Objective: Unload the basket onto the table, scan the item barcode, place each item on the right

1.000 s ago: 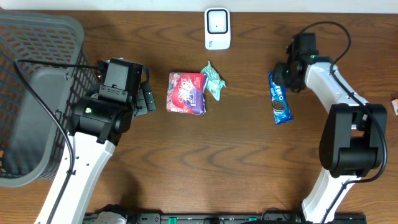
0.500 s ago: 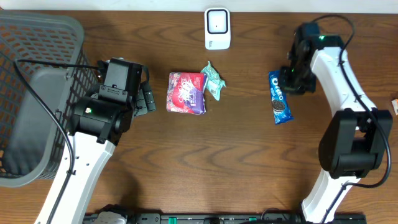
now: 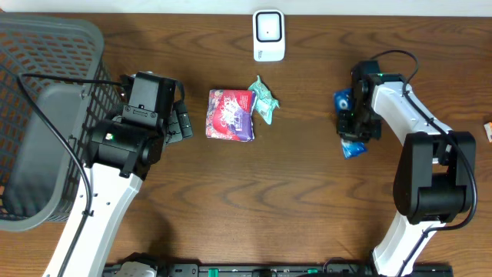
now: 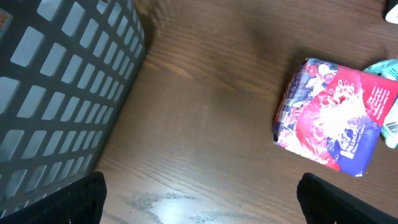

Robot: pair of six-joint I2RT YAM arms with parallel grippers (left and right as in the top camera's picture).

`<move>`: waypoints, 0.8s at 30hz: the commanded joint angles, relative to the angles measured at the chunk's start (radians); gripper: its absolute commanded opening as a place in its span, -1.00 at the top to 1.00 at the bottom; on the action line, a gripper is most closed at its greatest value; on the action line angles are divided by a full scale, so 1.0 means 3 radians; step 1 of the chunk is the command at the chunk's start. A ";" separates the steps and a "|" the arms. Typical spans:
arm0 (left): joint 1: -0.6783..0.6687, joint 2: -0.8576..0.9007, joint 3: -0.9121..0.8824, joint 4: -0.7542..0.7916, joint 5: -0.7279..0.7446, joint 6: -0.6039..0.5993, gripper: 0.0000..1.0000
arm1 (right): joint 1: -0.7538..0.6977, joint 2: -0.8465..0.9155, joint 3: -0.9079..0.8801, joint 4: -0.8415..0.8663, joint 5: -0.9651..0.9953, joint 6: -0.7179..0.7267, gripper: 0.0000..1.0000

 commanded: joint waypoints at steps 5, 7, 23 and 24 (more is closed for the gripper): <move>0.0014 0.0011 -0.0008 -0.0010 -0.0042 -0.0017 -0.96 | -0.0020 0.0029 0.0722 -0.0378 0.0233 0.0116 0.47; 0.0014 0.0011 -0.0008 -0.0010 -0.0042 -0.0017 -0.96 | -0.0015 0.0029 0.0846 -0.0364 0.0211 0.0093 0.24; 0.0014 0.0011 -0.0008 -0.0010 -0.0042 -0.0017 -0.96 | 0.0169 0.0041 0.0020 0.0535 0.0490 -0.0581 -0.37; 0.0014 0.0011 -0.0008 -0.0010 -0.0043 -0.0017 -0.96 | 0.0167 0.0041 -0.0051 0.0617 0.0520 -0.0581 -0.34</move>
